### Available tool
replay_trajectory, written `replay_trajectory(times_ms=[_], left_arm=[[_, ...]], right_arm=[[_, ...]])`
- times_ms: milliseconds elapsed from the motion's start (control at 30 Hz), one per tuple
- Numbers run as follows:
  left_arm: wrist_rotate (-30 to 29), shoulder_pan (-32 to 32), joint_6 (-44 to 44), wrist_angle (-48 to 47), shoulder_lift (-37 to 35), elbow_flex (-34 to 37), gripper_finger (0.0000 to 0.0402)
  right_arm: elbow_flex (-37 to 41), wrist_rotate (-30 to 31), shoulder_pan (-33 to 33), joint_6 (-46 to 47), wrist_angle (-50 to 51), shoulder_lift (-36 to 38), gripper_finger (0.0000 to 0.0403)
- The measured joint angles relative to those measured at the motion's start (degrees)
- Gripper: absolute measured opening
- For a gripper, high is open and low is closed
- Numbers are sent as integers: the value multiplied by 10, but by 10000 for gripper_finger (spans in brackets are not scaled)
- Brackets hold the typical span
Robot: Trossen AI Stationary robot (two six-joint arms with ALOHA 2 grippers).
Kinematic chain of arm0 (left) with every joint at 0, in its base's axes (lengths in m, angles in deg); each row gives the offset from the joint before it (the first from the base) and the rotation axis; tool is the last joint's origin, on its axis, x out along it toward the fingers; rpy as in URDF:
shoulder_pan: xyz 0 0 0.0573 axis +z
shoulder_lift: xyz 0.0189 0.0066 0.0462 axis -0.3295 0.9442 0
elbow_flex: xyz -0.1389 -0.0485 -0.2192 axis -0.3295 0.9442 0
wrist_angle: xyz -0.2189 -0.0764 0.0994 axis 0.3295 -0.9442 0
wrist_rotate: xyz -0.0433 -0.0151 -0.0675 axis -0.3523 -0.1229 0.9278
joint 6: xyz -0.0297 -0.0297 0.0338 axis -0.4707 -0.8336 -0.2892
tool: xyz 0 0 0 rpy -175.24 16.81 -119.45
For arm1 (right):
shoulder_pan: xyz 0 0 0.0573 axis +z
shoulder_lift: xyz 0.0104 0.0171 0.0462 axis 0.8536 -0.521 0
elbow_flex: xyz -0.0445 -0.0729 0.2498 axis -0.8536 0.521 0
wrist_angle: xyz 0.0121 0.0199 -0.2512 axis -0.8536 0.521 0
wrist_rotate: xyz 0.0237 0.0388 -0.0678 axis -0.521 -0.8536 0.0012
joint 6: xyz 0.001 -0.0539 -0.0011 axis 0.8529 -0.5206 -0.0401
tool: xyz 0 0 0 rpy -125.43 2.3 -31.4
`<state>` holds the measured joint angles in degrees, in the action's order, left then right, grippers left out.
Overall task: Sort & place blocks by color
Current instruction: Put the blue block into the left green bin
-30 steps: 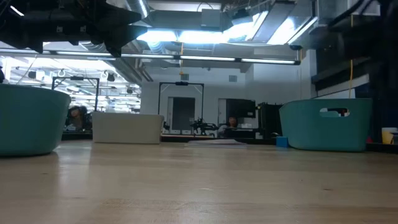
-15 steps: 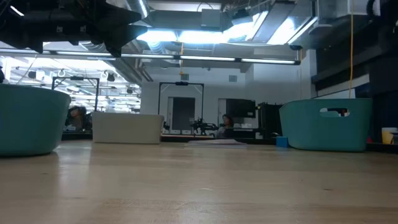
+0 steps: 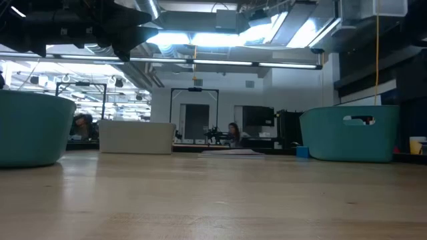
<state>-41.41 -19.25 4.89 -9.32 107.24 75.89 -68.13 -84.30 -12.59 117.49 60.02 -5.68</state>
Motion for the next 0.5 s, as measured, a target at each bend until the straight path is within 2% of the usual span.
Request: replay_trajectory(times_ms=[133,500], left_arm=[[0,0,-9,-2,0,0,179],[0,0,-10,-4,0,0,179]], right_arm=[[14,1,0,0,-42,1,171],[32,4,0,2,-43,3,171]])
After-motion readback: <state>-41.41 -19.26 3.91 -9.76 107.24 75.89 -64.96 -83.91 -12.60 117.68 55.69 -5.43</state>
